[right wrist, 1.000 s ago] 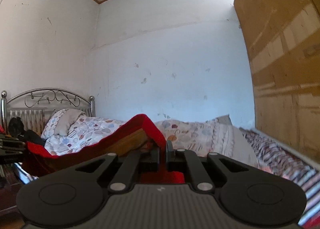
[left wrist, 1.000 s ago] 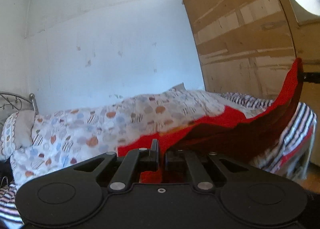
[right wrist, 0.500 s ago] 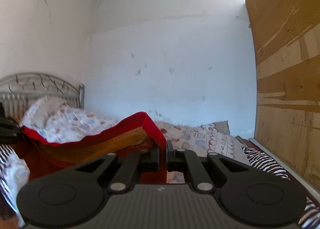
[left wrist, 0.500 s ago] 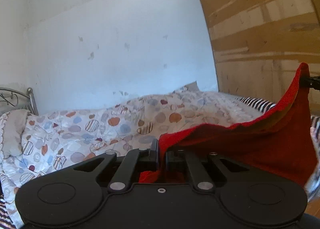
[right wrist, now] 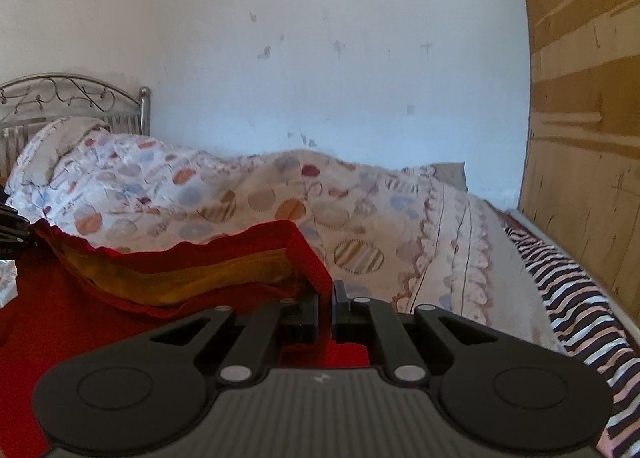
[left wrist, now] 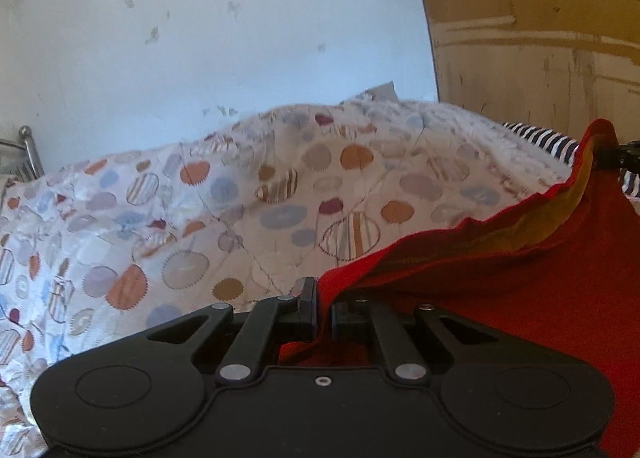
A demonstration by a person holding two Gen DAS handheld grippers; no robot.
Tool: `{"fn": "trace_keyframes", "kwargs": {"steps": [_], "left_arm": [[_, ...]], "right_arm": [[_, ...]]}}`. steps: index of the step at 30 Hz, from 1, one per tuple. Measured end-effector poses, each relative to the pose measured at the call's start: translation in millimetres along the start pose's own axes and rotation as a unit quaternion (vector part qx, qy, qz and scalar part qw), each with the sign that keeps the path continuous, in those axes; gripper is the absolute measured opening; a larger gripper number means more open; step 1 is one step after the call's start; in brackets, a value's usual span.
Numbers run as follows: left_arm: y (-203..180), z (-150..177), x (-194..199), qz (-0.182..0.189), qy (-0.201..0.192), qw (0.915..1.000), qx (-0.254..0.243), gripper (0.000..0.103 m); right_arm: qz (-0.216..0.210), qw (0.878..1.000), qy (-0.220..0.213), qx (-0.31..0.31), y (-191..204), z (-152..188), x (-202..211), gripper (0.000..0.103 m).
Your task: Fold small clothes
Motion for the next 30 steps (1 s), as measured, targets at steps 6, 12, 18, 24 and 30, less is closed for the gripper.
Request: {"fn": "trace_keyframes", "kwargs": {"steps": [6, 12, 18, 24, 30], "left_arm": [[9, 22, -45, 0.01, 0.042, 0.998, 0.046, 0.006], [13, 40, -62, 0.022, 0.066, 0.9944, 0.079, 0.009], [24, 41, -64, 0.037, 0.08, 0.9853, 0.147, 0.04], [61, 29, -49, 0.033, 0.041, 0.963, 0.264, 0.101], [70, 28, -18, 0.049, 0.011, 0.9667, 0.251, 0.102]], "right_arm": [[0.005, 0.999, 0.034, -0.015, -11, 26, -31, 0.007], [0.011, 0.998, 0.061, -0.028, -17, 49, -44, 0.008], [0.016, 0.996, 0.073, -0.044, -23, 51, -47, 0.025], [0.004, 0.997, 0.063, -0.054, -25, 45, -38, 0.086], [-0.035, 0.997, 0.05, -0.046, -17, 40, -20, 0.103]]}}
Point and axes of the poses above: each gripper's, at about its wrist camera, not at the fingertips, and x roughly against the way its jaws point, y to its left, z to its underside, the point moved 8 cm from there along -x, roughly the way its jaws point, and after that the axes turned 8 degrees about -y, right-handed, at the moved point
